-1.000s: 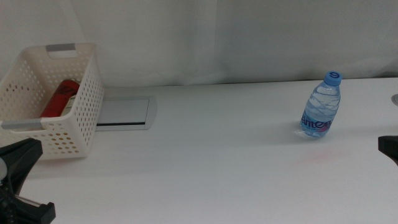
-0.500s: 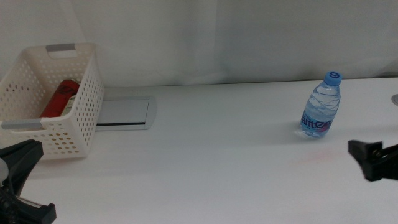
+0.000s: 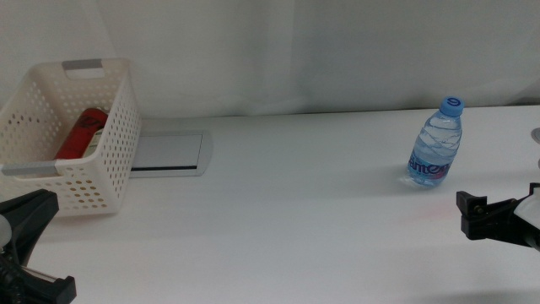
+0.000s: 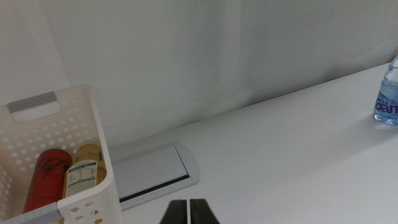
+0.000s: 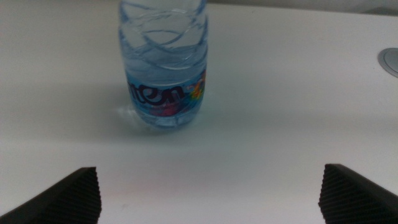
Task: Use arms to grab the bottles and put them into the dustbin to the left of the table.
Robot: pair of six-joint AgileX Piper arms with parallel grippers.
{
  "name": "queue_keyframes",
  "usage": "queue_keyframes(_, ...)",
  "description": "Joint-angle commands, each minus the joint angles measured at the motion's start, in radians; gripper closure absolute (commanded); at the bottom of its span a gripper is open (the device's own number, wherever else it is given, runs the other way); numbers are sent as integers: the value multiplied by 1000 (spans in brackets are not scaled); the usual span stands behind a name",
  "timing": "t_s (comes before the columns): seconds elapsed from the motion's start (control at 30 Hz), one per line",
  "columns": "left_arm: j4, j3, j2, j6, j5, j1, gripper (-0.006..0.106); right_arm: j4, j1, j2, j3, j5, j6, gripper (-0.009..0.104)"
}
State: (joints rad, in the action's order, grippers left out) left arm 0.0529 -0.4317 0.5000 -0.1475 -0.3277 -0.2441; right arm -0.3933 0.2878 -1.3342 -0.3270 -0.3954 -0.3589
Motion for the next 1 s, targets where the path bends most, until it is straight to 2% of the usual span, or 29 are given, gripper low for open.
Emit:
queue_keyframes(0.0,7,5,3,0,3,-6,102,-1,2,-48,-1,-98,12,2)
queue_keyframes(0.2,7,7,3,-2,3,-6,87,103,2,-148,-37,-166,88,2)
queue_keyframes(0.4,7,7,3,-2,0,-6,74,103,2,-247,-83,-244,101,2)
queue_keyframes(0.5,7,7,3,-2,-8,-6,72,114,2,-290,-107,-277,138,2)
queue_keyframes(0.67,7,7,3,-2,-42,-6,71,182,2,-368,-151,-308,205,2)
queue_keyframes(0.97,7,7,3,-2,-51,-6,71,189,2,-520,-273,-360,214,2)
